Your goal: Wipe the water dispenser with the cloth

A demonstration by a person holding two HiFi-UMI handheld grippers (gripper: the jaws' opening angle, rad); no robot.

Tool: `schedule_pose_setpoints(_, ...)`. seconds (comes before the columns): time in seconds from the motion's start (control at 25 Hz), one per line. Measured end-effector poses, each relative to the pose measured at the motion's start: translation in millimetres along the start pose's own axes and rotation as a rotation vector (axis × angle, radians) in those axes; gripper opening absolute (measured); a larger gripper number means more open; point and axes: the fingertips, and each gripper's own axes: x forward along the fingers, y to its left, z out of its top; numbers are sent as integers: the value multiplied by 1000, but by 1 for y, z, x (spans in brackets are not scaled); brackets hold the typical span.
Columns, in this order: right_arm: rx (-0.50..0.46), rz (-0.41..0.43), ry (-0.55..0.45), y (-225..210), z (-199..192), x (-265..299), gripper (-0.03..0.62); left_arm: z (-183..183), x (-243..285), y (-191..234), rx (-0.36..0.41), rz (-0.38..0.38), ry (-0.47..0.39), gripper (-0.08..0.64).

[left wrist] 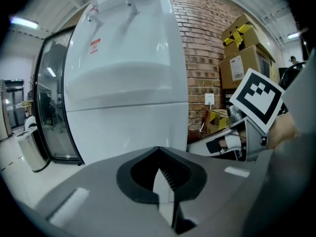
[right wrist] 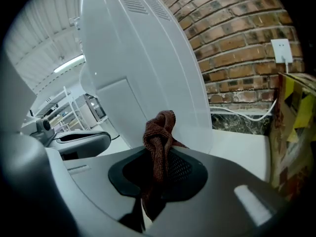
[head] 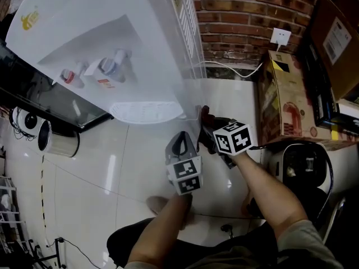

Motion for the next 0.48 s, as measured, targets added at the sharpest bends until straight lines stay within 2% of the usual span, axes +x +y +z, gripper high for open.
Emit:
schedule_pose_setpoints(0.24,63,-5,41,-17,-28,24,71,-36,23,-2,-35,-2,64,0)
schedule_pose_setpoints(0.48,121,-25,136,-36,-77,52,71,-72,38,-1,-40,-2,143,0)
